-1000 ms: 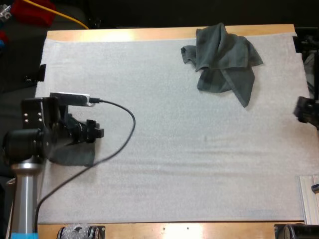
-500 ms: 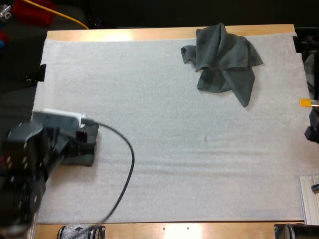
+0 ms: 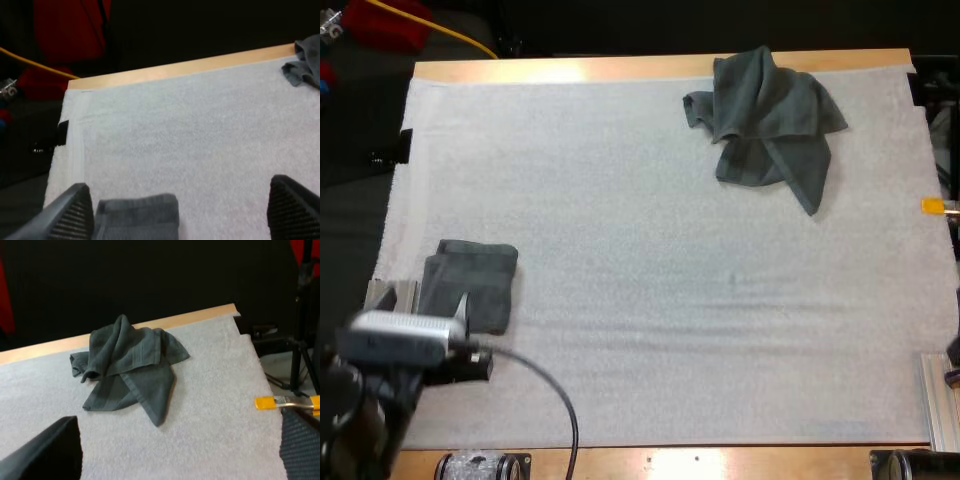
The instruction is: Pick towel from pile, fold and stack
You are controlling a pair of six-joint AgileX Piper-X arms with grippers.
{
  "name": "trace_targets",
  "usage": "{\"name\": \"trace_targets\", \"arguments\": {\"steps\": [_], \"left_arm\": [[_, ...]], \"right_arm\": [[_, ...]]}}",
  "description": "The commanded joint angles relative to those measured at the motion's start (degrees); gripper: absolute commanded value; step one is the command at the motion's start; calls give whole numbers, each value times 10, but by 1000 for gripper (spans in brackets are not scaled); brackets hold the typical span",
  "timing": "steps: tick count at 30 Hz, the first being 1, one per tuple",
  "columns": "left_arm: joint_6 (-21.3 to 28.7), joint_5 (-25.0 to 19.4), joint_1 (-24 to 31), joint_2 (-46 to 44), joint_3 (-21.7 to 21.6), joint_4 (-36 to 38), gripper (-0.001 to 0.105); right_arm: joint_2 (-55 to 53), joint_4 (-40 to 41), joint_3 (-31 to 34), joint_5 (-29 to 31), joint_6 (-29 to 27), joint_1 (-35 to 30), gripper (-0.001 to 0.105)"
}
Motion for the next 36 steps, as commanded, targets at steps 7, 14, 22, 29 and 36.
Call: {"name": "trace_targets", "arguments": {"steps": [7,14,22,29,36], "left_arm": [[-2,-6,-3,-92,60,37,69],[-2,-1,-3,-197,138,64,69],[-2,4,-3,-271,180,98,69],[16,4,-3,-304,188,128,69],[15,4,-3,-321,240,140,69]], "right_arm": [[-74,27,-3,-6,-6,0,78],[-149,29,37,-6,-6,0,78],[-236,22,131,-5,-6,0,78],[-245,3,157,3,-6,0,78],[-245,-36,198,3,-6,0,78]]}}
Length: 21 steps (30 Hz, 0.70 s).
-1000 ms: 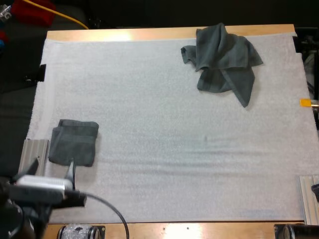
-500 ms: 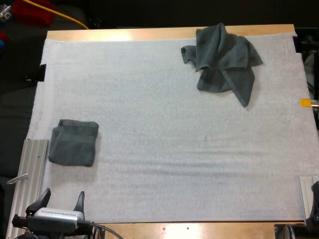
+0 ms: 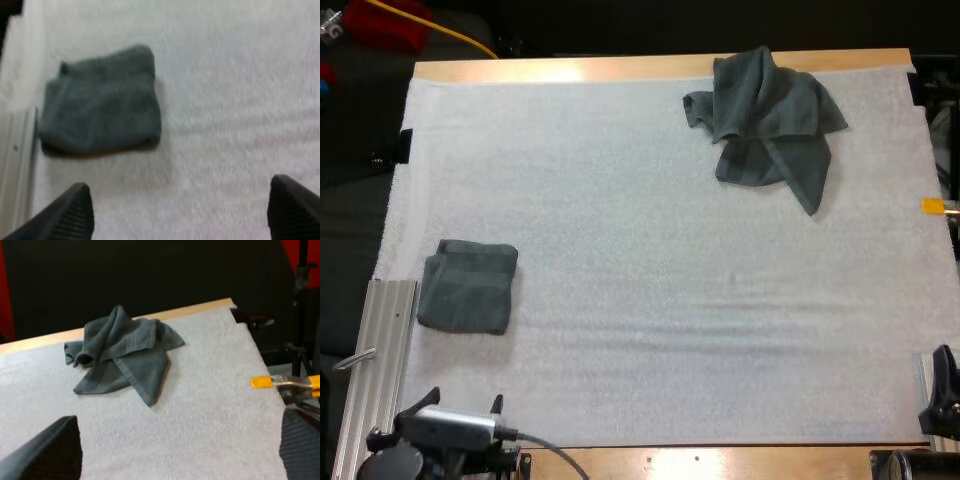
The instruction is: Pick towel from pile, fold and stack
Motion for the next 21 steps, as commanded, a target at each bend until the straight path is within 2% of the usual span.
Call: {"name": "trace_targets", "arguments": {"steps": [1,8,11,21], "left_arm": [[-1,0,-3,-81,13,-1,69],[-1,22,-3,-81,61,-73,69],[-1,22,-3,-79,62,-103,69],[-1,22,-3,-79,62,-102,69]], "right_arm": [[-25,-18,9,0,-6,0,78],[-25,-74,67,0,-3,0,78],[-24,-85,87,0,-2,0,78],[-24,-84,130,0,-2,0,78]]}}
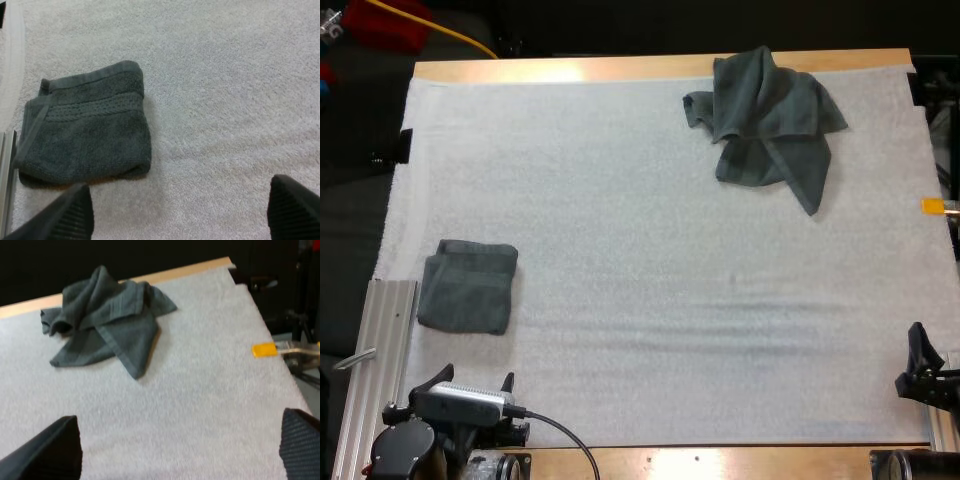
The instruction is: Pick towel from pile, fold and stack
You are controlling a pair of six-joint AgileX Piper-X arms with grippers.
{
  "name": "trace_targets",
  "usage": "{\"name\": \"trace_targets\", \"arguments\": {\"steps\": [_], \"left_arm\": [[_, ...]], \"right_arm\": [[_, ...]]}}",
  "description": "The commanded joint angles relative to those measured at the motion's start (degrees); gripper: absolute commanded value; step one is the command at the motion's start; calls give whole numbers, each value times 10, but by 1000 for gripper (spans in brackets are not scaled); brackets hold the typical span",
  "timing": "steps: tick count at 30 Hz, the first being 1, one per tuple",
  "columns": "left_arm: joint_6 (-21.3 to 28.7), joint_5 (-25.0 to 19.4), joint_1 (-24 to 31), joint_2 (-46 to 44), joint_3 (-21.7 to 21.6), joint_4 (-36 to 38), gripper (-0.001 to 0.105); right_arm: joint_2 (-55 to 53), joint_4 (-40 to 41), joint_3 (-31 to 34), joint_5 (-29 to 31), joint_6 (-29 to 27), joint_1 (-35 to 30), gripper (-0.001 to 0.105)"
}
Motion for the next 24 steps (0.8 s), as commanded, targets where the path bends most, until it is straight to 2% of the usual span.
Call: {"name": "trace_targets", "arguments": {"steps": [1,24], "left_arm": [[-1,0,-3,-79,-1,-7,69],[-1,0,-3,-79,-2,-22,69]], "right_arm": [[-24,-7,5,0,-2,0,78],[-24,-3,19,0,-2,0,78]]}}
